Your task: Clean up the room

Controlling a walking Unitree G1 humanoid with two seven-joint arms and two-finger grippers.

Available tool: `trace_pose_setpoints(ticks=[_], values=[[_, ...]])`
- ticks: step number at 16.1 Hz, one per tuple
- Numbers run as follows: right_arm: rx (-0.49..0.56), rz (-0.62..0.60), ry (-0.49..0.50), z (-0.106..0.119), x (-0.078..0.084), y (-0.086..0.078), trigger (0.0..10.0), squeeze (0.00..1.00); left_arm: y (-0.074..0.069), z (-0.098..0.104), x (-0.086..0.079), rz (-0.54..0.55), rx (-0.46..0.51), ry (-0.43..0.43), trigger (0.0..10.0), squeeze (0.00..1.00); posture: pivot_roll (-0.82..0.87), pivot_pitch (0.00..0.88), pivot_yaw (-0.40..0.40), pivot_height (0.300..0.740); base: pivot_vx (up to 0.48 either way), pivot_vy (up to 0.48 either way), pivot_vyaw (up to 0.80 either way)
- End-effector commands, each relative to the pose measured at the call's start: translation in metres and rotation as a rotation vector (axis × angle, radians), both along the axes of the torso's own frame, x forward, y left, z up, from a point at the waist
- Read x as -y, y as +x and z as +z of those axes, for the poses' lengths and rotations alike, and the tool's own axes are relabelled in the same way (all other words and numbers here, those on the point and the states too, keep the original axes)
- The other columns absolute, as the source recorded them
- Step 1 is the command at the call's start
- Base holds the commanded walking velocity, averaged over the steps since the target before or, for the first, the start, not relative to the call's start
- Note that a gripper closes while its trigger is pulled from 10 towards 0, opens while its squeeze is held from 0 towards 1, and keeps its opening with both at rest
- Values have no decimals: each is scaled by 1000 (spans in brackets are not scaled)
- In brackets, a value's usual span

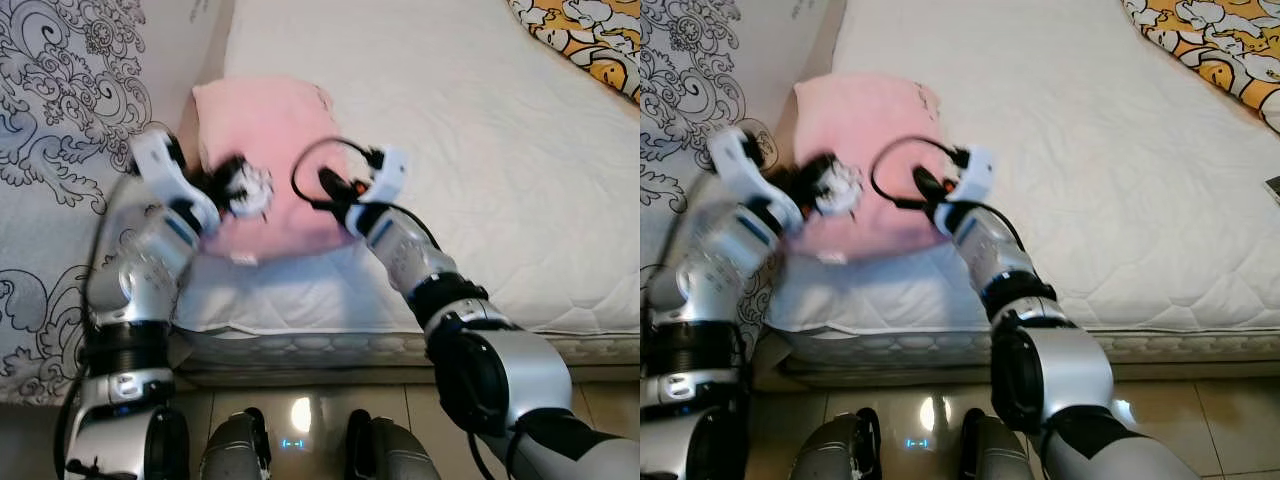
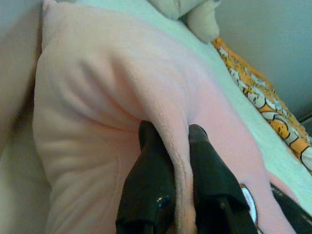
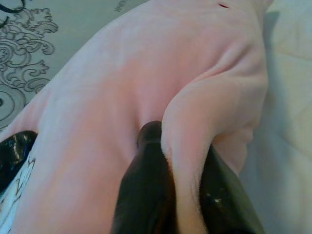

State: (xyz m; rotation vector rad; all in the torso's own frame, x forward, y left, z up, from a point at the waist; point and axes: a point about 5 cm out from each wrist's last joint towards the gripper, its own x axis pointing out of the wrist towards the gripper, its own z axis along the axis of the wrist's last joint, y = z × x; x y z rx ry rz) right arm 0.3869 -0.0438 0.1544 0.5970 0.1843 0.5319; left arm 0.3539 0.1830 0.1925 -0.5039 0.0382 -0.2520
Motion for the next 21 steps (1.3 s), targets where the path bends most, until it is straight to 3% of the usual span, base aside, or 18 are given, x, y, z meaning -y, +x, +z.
trace_pose_setpoints(ticks=[1, 15, 16, 17, 21], values=[[11, 26, 15, 2, -4, -1, 0, 0, 0, 3, 4, -18, 10, -7, 0, 0, 62, 151, -57, 740, 0, 0, 0], [11, 26, 15, 2, -4, -1, 0, 0, 0, 3, 4, -18, 10, -7, 0, 0, 62, 151, -57, 740, 0, 0, 0], [89, 80, -13, 27, -28, 1, 0, 0, 0, 30, -29, 86, 95, 187, 0, 0, 84, 139, -77, 740, 0, 0, 0], [106, 91, -24, 32, -34, 1, 0, 0, 0, 35, -38, 114, 111, 239, 0, 0, 84, 139, -77, 740, 0, 0, 0], [110, 89, -42, 30, -33, 1, 0, 0, 2, 33, -39, 114, 105, 265, 0, 0, 79, 136, -71, 740, 0, 0, 0]])
